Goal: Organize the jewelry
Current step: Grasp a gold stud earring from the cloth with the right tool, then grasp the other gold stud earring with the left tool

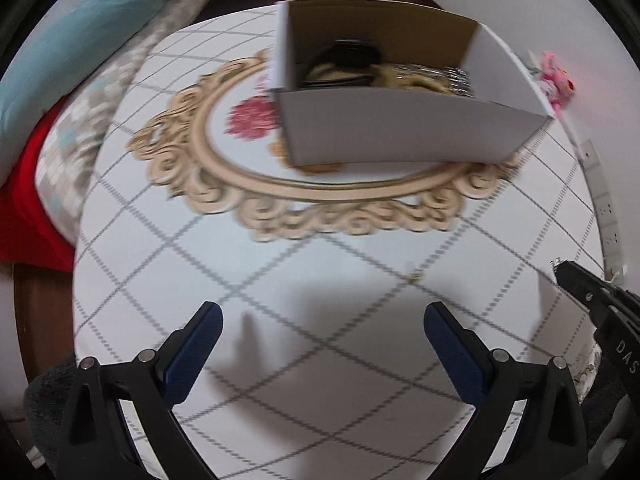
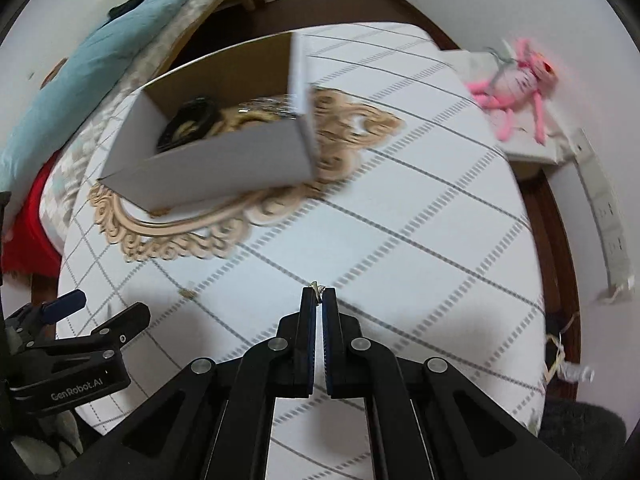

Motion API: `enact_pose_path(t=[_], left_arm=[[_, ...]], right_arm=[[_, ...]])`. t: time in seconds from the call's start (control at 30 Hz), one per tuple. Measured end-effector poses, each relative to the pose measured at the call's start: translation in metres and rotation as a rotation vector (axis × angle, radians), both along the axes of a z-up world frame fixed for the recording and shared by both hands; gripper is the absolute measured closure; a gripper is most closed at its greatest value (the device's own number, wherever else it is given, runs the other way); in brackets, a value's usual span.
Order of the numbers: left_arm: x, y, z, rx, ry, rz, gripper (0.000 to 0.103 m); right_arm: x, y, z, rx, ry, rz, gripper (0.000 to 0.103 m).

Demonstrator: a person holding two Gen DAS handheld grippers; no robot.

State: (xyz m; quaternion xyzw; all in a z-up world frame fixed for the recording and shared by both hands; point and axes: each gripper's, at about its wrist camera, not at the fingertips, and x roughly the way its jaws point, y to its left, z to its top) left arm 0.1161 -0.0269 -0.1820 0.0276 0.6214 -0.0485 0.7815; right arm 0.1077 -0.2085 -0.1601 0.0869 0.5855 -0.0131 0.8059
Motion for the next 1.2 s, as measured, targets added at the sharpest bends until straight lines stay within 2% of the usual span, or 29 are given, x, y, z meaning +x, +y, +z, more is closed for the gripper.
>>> enact_pose_path(t=[0.07,0.13,0.33,0.37,0.4,0.43,0.57,0.8,1.0,1.2], left_arm=[[0.0,-0.01,0.0,-0.003,-0.006,-0.016,0.002],[-0.002,-0.018,-0.001,-0.003,-0.017,-0.027,0.008],[0.007,-0.032,-0.006,-0.008,-0.022,-0.06,0.05],[0.01,-0.032,-0.008,-0.014,-0.017,-0.068,0.064],[0.01,-0.034,-0.009,-0.015,-0.013,-0.077,0.07],[0.009,-0.036,-0.01,-0.008,-0.018,-0.085,0.07],[0.007,-0.044,-0.007,-0.009,-0.037,-0.102,0.082],[0.007,-0.046,-0.006,-0.026,-0.052,-0.108,0.097],[0.006,-0.05,-0.001,-0.034,-0.074,-0.118,0.097],[0.001,-0.045,0.026,-0.062,-0.123,-0.128,0.097]], right_arm=[[-0.005,-0.012,-0.004,0.001,0.005,-0.025,0.1],[-0.01,-0.021,-0.008,0.0,0.006,-0.038,0.101],[-0.013,-0.028,-0.007,0.0,-0.002,-0.055,0.101],[-0.013,-0.028,-0.007,0.001,-0.004,-0.057,0.101],[-0.012,-0.028,-0.007,0.002,-0.004,-0.057,0.101],[-0.012,-0.028,-0.007,0.002,-0.004,-0.057,0.101],[-0.011,-0.029,-0.006,0.0,-0.009,-0.06,0.101],[-0.012,-0.03,-0.005,-0.001,-0.008,-0.063,0.101],[-0.013,-0.029,-0.001,0.001,-0.017,-0.06,0.101],[-0.014,-0.027,0.011,0.013,-0.043,-0.052,0.101]])
